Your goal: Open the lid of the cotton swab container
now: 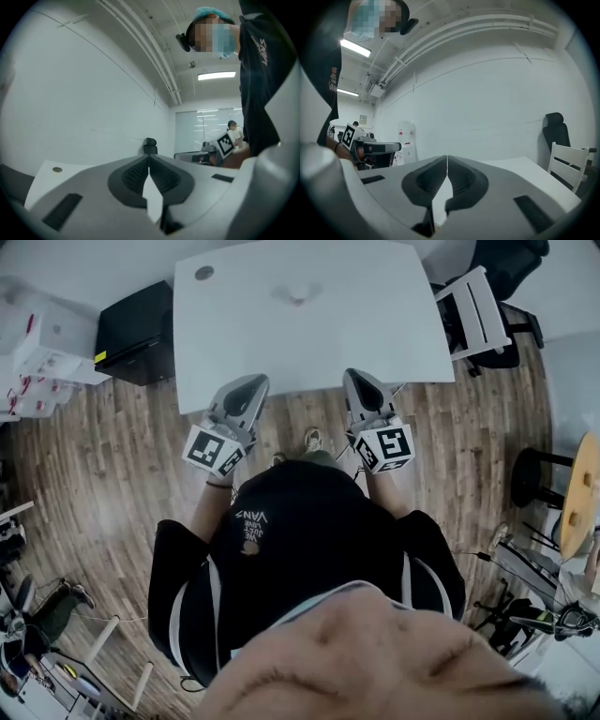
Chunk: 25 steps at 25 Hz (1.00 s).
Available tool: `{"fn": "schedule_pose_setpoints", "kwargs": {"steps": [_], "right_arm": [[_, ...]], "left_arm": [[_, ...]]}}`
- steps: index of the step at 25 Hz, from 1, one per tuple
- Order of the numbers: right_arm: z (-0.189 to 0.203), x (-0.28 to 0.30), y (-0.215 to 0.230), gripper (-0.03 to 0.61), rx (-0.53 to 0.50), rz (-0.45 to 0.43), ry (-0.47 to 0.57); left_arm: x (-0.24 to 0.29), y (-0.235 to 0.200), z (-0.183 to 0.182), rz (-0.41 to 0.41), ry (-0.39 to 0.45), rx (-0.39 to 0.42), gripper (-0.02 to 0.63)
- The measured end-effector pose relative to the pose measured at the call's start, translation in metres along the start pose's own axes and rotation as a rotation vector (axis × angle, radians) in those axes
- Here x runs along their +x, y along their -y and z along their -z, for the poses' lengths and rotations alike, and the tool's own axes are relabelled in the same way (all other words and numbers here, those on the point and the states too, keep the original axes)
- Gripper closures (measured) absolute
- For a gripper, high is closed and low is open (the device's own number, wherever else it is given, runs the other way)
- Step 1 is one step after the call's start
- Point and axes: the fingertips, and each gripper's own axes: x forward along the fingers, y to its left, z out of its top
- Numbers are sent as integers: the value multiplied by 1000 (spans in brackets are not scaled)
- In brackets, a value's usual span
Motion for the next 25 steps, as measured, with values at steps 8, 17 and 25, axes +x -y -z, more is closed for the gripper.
{"fn": "schedule_pose_setpoints", "kwargs": {"steps": [8,17,25], "right_arm": [[-1,25,40,566,4,-72,1],[2,40,76,566,0,-163,-7],[8,53,81,566,6,-220,-12]], "left_arm": [[43,-13,4,-74,5,-9,597],[81,-17,8,-167,21,-17,597],[85,-25,22,-215,-22,-7,597]]}}
